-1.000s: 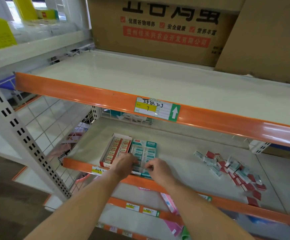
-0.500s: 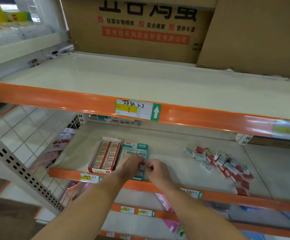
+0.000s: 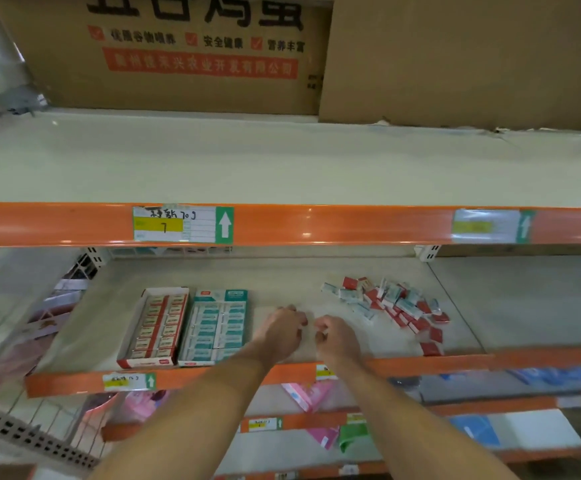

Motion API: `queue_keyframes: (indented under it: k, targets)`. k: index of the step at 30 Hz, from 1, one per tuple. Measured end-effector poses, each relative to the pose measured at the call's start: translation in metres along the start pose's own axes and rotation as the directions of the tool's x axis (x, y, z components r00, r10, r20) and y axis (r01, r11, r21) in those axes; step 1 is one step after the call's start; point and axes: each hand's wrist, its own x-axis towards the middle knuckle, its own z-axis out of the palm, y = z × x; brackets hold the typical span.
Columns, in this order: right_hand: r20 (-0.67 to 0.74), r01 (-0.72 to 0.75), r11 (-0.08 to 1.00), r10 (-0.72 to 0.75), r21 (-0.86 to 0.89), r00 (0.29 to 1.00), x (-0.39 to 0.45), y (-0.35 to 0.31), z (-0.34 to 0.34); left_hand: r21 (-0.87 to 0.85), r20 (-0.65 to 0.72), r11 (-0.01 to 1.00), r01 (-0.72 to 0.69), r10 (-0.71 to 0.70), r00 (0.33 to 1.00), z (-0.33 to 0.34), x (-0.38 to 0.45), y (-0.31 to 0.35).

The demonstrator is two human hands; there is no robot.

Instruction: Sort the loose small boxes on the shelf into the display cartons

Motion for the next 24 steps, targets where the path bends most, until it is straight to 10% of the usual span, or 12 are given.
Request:
queue_keyframes:
  k: [24]
  targets:
    - [-0.298, -0.187, 0.963, 0.24, 0.196, 0.924, 0.005, 0.117, -0.085, -0.024, 0.057, 0.975, -0.22, 0.221, 0.974, 0.062, 0.065, 0.141]
